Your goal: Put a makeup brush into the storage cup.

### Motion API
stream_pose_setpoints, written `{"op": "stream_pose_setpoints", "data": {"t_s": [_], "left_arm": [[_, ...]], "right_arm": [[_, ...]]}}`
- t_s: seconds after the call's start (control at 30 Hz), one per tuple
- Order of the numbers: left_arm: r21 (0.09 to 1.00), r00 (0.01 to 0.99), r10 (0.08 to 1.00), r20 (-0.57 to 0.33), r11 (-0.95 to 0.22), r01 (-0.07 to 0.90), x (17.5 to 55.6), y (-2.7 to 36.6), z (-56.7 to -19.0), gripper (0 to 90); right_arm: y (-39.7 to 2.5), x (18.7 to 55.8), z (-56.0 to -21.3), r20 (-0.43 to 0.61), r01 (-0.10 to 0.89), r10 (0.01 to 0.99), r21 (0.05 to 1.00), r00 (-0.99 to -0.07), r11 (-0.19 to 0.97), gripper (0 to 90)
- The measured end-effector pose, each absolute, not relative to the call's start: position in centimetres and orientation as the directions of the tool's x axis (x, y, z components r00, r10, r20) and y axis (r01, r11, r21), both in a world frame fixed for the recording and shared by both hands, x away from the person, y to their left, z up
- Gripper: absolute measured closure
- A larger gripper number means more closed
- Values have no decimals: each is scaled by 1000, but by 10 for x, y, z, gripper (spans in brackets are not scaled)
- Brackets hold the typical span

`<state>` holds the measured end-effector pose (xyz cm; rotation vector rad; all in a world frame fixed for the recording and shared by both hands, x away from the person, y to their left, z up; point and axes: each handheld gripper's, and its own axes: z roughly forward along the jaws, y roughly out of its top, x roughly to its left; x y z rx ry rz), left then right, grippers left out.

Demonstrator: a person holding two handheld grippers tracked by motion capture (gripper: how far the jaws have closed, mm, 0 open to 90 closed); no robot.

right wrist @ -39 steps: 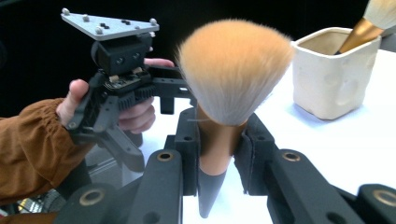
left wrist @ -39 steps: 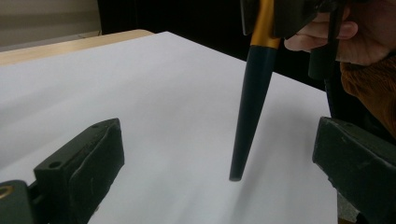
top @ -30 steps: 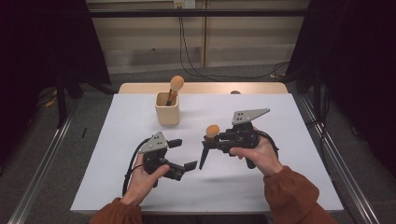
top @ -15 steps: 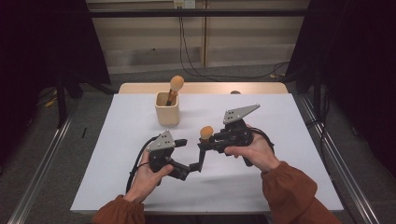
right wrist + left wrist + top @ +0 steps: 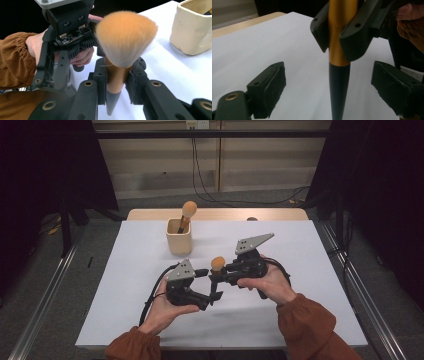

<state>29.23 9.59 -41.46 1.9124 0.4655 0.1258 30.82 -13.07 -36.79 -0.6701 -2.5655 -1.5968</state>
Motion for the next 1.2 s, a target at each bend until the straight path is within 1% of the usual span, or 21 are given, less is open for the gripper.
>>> {"op": "stream_pose_setpoints", "data": {"t_s": [0.17, 0.23, 0.3, 0.33, 0.43, 0.5, 0.63, 0.77, 0.97, 1.2], "left_arm": [[905, 918, 366, -149, -323, 276, 293, 96, -416, 280], [910, 922, 355, -158, -310, 275, 293, 97, -416, 336], [914, 923, 356, -144, -311, 262, 293, 96, -415, 370], [914, 925, 354, -137, -315, 256, 292, 96, -415, 405], [916, 927, 342, -154, -303, 264, 292, 96, -415, 490], [914, 927, 338, -165, -301, 273, 292, 96, -415, 531], [912, 915, 356, -187, -283, 297, 293, 97, -416, 621], [909, 912, 356, -206, -276, 313, 294, 98, -416, 634], [910, 914, 345, -215, -269, 316, 294, 98, -416, 724], [914, 918, 353, -183, -282, 291, 293, 95, -417, 740]], "right_arm": [[-130, 308, -369, 252, 373, 336, 851, -907, 369, 731], [-130, 308, -369, 240, 364, 340, 854, -909, 371, 731], [-130, 309, -370, 244, 368, 342, 855, -907, 365, 731], [-130, 309, -370, 244, 369, 345, 855, -906, 365, 731], [-130, 308, -371, 244, 367, 343, 857, -907, 361, 731], [-130, 308, -371, 246, 368, 342, 858, -907, 358, 731], [-131, 310, -372, 245, 367, 344, 861, -906, 351, 730], [-131, 309, -373, 244, 364, 340, 863, -908, 351, 730], [-130, 309, -374, 240, 359, 338, 865, -910, 351, 730], [-131, 309, -376, 246, 366, 345, 864, -906, 345, 727]]}}
